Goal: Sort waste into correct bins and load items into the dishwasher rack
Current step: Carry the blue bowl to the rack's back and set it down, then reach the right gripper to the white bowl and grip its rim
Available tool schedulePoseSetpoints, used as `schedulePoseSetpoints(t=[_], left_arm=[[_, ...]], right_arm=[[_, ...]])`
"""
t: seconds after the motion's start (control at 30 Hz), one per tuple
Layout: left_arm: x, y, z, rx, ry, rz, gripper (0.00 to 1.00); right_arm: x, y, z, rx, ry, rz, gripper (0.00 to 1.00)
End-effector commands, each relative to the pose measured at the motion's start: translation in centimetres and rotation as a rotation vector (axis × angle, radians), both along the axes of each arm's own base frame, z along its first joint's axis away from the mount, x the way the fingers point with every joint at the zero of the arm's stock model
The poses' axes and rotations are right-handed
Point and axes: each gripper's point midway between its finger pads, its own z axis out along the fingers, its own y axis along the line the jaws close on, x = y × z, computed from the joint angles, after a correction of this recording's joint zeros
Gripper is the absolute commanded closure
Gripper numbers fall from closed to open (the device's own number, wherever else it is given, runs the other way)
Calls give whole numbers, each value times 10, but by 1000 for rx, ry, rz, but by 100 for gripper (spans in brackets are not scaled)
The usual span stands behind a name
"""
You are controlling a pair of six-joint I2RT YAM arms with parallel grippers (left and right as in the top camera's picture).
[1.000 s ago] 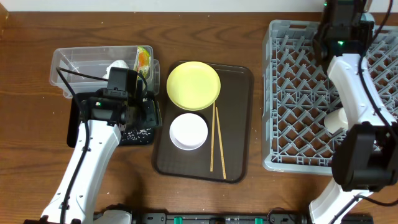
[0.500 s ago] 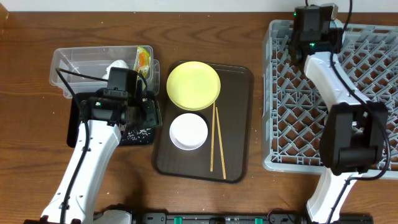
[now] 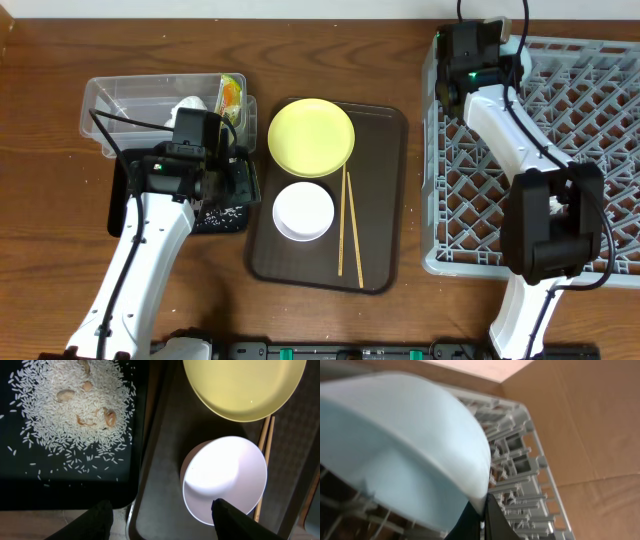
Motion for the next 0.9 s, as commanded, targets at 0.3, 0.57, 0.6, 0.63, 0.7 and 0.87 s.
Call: schedulePoseSetpoints(t=[0.3,0.57,0.6,0.63,0.7,0.87], left_arm=[[2,3,3,9,-7,14,34],[2,3,3,9,-7,14,33],[2,4,3,9,-7,14,34],[2,4,3,9,-7,14,34],[2,3,3,9,-7,14,33],[2,6,2,22,-8,19,34]], right_arm=[[-17,65,-43,330,79,101,74],[-22,89,9,501,-6,209,46],[-24,94,21,533,-26,233,43],[-25,99,29,567,-38,257,40],[-29,117,44,665,-49,330,37],[-52,174,52,955,48,527,37]])
